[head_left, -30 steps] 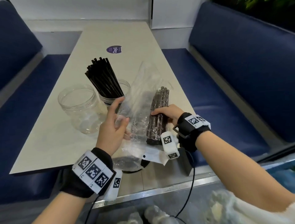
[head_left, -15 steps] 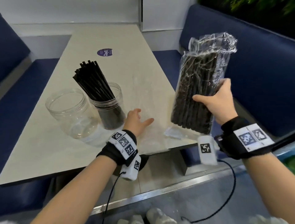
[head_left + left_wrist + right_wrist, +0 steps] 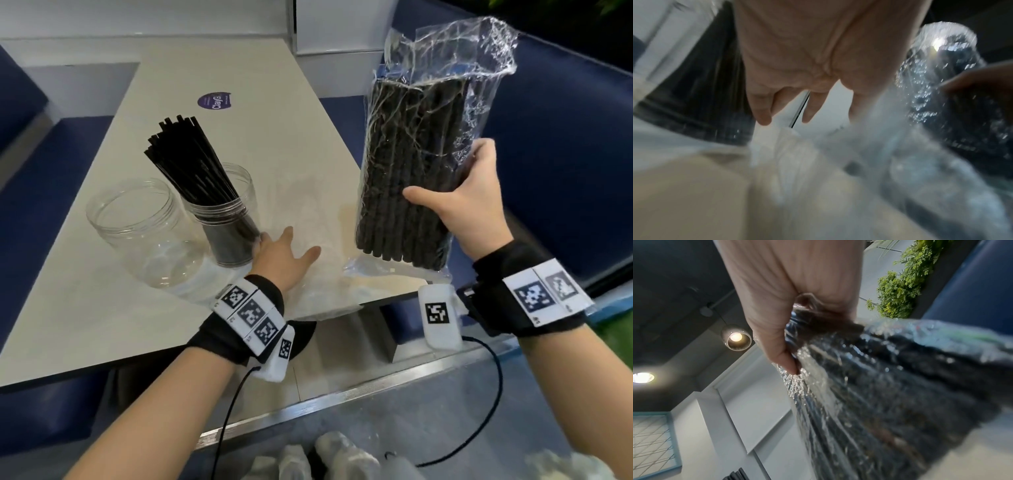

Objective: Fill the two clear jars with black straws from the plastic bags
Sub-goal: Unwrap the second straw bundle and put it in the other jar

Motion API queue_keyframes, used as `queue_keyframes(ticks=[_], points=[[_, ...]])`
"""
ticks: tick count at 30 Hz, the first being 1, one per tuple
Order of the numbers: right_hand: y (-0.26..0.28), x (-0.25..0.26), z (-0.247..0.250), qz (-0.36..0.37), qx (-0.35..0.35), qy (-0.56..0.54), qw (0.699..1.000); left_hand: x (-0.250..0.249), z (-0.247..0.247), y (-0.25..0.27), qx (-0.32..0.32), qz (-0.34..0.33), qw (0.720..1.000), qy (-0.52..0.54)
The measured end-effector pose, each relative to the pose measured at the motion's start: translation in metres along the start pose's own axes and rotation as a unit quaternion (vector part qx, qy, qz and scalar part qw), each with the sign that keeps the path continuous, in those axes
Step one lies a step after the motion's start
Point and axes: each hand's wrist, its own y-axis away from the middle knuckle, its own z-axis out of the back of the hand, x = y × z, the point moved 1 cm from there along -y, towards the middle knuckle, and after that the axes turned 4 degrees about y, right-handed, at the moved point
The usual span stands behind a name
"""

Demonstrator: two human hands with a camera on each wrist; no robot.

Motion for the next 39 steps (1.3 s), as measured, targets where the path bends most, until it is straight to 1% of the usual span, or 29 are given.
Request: queue_keyframes(ticks=[4, 8, 11, 14, 16, 18, 20, 22, 25, 28, 30, 32, 35, 39], points=[[0.001, 0.02, -0.006, 0.046, 0.01, -0.014, 0.999, 0.009, 0.027, 0.025, -0.036, -0.049, 0.991, 0.116], [-0.002, 0.057, -0.016, 0.112, 0.054, -0.058, 0.991, 0.018, 0.062, 0.047, -0.069, -0.082, 0.964, 0.245], [-0.005, 0.085, -0.032, 0.149, 0.087, -0.077, 0.982, 0.02, 0.092, 0.061, -0.113, -0.132, 0.942, 0.288], [-0.005, 0.105, -0.061, 0.145, 0.144, -0.122, 0.971, 0.022, 0.116, 0.077, -0.126, -0.202, 0.913, 0.33], [0.002, 0.112, -0.085, 0.128, 0.185, -0.143, 0.964, 0.026, 0.126, 0.086, -0.125, -0.241, 0.906, 0.324], [0.013, 0.113, -0.108, 0.116, 0.218, -0.157, 0.956, 0.034, 0.131, 0.09, -0.132, -0.255, 0.9, 0.327], [0.027, 0.114, -0.13, 0.108, 0.244, -0.171, 0.948, 0.046, 0.131, 0.093, -0.162, -0.244, 0.896, 0.334], [0.039, 0.112, -0.151, 0.093, 0.266, -0.193, 0.94, 0.058, 0.131, 0.094, -0.208, -0.223, 0.889, 0.341], [0.053, 0.107, -0.179, 0.042, 0.291, -0.199, 0.935, 0.079, 0.125, 0.09, -0.259, -0.198, 0.876, 0.355], [0.061, 0.104, -0.198, 0.015, 0.307, -0.187, 0.933, 0.104, 0.116, 0.084, -0.268, -0.173, 0.873, 0.37], [0.065, 0.103, -0.203, 0.018, 0.298, -0.176, 0.938, 0.118, 0.109, 0.082, -0.264, -0.154, 0.873, 0.38], [0.067, 0.104, -0.206, 0.037, 0.279, -0.162, 0.946, 0.128, 0.103, 0.079, -0.259, -0.139, 0.871, 0.393], [0.068, 0.107, -0.21, 0.082, 0.247, -0.165, 0.951, 0.139, 0.097, 0.074, -0.252, -0.117, 0.876, 0.394], [0.067, 0.111, -0.214, 0.111, 0.252, -0.172, 0.946, 0.142, 0.099, 0.075, -0.245, -0.108, 0.884, 0.383]])
